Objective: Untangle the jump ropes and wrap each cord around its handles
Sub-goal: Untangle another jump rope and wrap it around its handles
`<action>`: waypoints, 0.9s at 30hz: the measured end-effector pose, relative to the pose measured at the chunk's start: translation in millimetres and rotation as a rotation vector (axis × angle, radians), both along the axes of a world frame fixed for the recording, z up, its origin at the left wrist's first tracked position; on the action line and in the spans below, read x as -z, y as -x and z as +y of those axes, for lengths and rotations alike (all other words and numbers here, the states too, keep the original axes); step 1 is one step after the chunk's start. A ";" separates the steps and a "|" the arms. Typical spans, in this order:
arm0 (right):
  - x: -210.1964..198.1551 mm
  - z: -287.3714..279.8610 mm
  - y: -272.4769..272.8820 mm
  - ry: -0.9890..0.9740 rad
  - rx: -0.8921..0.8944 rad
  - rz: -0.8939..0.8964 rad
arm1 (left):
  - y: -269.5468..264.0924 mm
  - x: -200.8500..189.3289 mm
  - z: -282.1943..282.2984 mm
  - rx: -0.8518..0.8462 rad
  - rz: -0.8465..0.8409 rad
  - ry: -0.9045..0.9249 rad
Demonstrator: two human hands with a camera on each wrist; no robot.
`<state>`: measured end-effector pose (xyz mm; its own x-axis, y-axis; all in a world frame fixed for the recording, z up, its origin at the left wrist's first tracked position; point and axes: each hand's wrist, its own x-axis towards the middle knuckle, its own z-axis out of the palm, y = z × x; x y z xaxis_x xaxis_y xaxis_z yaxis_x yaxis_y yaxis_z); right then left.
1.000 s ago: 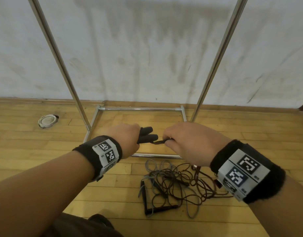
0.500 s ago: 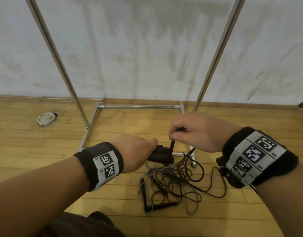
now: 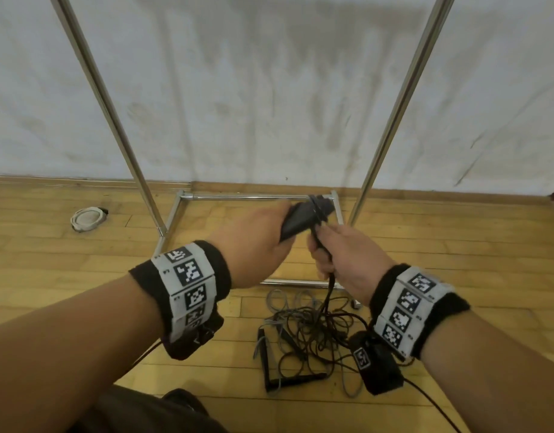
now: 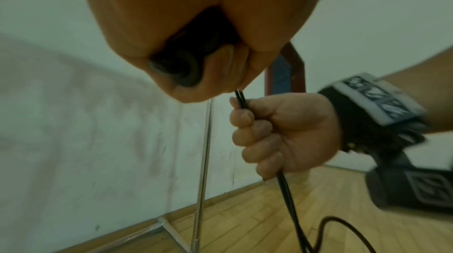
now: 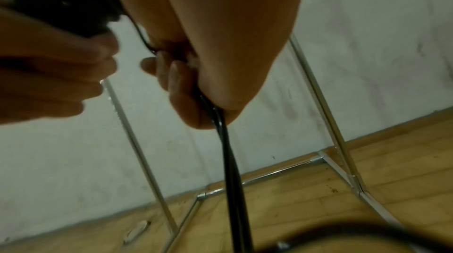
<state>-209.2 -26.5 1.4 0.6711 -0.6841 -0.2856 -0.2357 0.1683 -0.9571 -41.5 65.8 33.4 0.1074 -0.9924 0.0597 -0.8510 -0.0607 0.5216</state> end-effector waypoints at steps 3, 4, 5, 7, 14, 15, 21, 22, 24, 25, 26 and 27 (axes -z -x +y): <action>5.4 11.3 -6.4 0.304 -0.074 0.270 | -10.4 2.1 -10.4 -0.173 -0.108 -0.082; 3.6 14.6 -7.4 0.468 -0.147 0.383 | -13.8 4.6 -12.3 -0.209 -0.143 -0.132; 1.2 17.2 -8.1 0.603 -0.224 0.476 | -16.5 7.1 -12.8 -0.237 -0.174 -0.182; -8.9 20.9 -8.5 0.762 -0.341 0.613 | -19.7 12.5 -10.4 -0.258 -0.243 -0.275; -50.5 25.6 -3.9 1.079 -0.618 0.880 | -7.0 29.7 -0.1 -0.081 -0.495 -0.413; -54.3 26.7 -4.7 1.078 -0.644 0.870 | -5.1 31.1 1.1 -0.061 -0.506 -0.429; -59.7 9.8 -1.6 0.877 -0.504 0.721 | -0.4 38.3 8.8 0.048 -0.494 -0.425; -57.8 5.5 -0.5 0.813 -0.436 0.696 | -0.9 38.4 9.1 0.037 -0.488 -0.406; -53.0 -0.4 -0.6 0.733 -0.383 0.693 | -1.1 38.3 9.6 0.025 -0.492 -0.380; -50.3 -2.3 -2.1 0.712 -0.373 0.702 | -1.0 38.4 10.0 0.027 -0.496 -0.377; -47.4 -3.6 -4.2 0.701 -0.361 0.707 | -0.6 38.5 10.5 0.029 -0.497 -0.377; -44.5 -4.7 -6.3 0.688 -0.345 0.707 | -0.5 38.5 10.7 0.025 -0.493 -0.377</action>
<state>-202.8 -31.2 45.9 0.6925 -0.6512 -0.3105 -0.7112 -0.5438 -0.4455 -41.0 76.5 -5.2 0.1325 -0.9568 -0.2588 -0.9900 -0.1407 0.0133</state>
